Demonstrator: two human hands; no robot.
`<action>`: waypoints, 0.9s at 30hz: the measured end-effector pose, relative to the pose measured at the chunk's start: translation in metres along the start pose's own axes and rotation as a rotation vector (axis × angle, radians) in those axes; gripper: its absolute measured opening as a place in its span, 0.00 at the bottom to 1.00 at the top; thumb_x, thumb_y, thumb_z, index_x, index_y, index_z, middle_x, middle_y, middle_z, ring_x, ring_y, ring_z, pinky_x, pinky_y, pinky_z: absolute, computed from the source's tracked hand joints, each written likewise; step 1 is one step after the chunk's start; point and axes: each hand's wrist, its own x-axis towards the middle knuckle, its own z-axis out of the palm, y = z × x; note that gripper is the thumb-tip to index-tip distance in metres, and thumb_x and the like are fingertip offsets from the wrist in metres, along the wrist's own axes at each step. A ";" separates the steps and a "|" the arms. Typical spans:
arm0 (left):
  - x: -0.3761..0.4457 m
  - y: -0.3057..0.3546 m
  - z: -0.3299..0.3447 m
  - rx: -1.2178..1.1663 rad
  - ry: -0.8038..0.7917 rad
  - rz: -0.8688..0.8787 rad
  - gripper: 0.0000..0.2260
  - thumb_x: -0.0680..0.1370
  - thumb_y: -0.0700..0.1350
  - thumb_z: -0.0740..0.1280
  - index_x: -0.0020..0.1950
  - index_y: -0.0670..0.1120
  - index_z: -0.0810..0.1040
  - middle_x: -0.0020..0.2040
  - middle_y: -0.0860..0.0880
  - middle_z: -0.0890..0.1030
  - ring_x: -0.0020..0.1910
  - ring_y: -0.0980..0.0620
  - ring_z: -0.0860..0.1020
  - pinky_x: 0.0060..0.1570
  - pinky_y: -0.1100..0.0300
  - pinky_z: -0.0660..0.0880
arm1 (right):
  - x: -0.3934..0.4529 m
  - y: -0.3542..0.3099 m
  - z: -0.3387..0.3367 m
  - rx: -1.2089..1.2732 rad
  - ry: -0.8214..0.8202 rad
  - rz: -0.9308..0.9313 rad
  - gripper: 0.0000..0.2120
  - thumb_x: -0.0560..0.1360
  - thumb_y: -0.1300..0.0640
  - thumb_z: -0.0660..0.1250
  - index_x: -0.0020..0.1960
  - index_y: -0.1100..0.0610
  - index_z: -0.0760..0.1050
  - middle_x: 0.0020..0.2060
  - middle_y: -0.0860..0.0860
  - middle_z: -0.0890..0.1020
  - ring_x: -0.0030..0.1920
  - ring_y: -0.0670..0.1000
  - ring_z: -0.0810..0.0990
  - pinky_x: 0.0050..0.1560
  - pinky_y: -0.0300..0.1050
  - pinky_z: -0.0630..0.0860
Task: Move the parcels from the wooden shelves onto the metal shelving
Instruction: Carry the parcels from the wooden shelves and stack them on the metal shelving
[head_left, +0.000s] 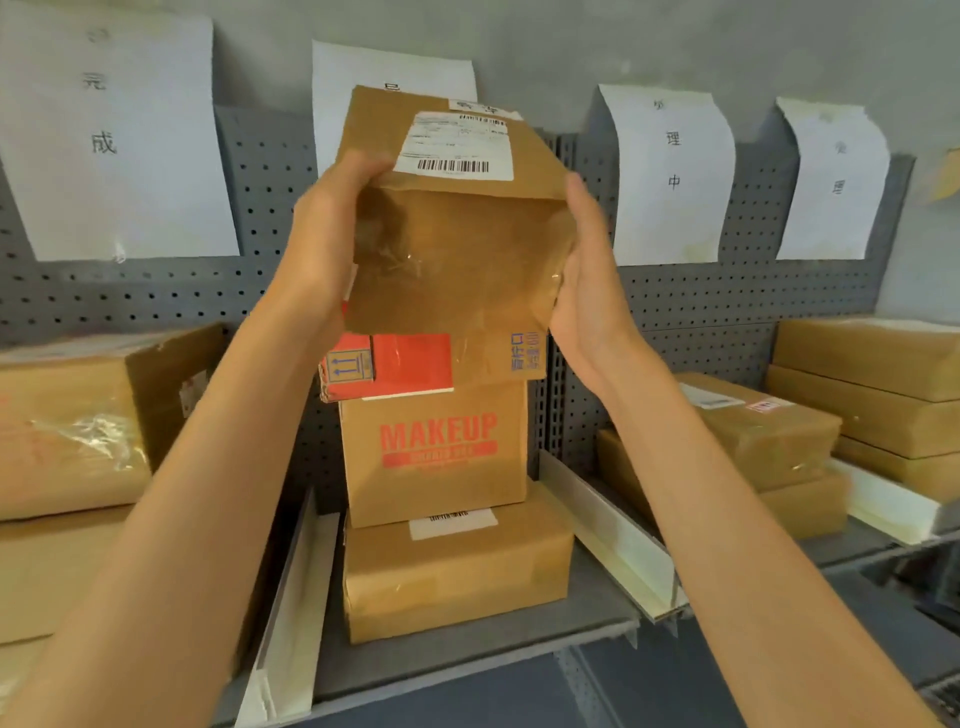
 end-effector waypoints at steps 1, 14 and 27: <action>0.007 -0.003 0.000 0.005 -0.001 0.006 0.11 0.78 0.52 0.63 0.38 0.50 0.76 0.26 0.55 0.75 0.24 0.58 0.74 0.26 0.67 0.72 | 0.006 0.003 0.001 -0.027 -0.024 0.015 0.40 0.67 0.29 0.60 0.75 0.43 0.59 0.74 0.43 0.64 0.74 0.45 0.60 0.74 0.58 0.55; 0.082 -0.049 -0.016 0.151 -0.063 -0.022 0.15 0.73 0.52 0.71 0.57 0.50 0.78 0.46 0.56 0.85 0.45 0.60 0.83 0.42 0.66 0.77 | 0.086 0.025 0.004 -0.294 0.000 0.146 0.08 0.78 0.42 0.61 0.42 0.43 0.68 0.46 0.34 0.73 0.44 0.34 0.71 0.42 0.31 0.64; 0.092 -0.058 -0.018 0.237 0.043 -0.018 0.17 0.73 0.52 0.72 0.59 0.48 0.77 0.48 0.55 0.82 0.39 0.63 0.82 0.33 0.71 0.76 | 0.100 0.029 0.003 -0.321 -0.058 0.244 0.26 0.76 0.43 0.65 0.71 0.52 0.66 0.67 0.46 0.72 0.68 0.47 0.68 0.63 0.40 0.62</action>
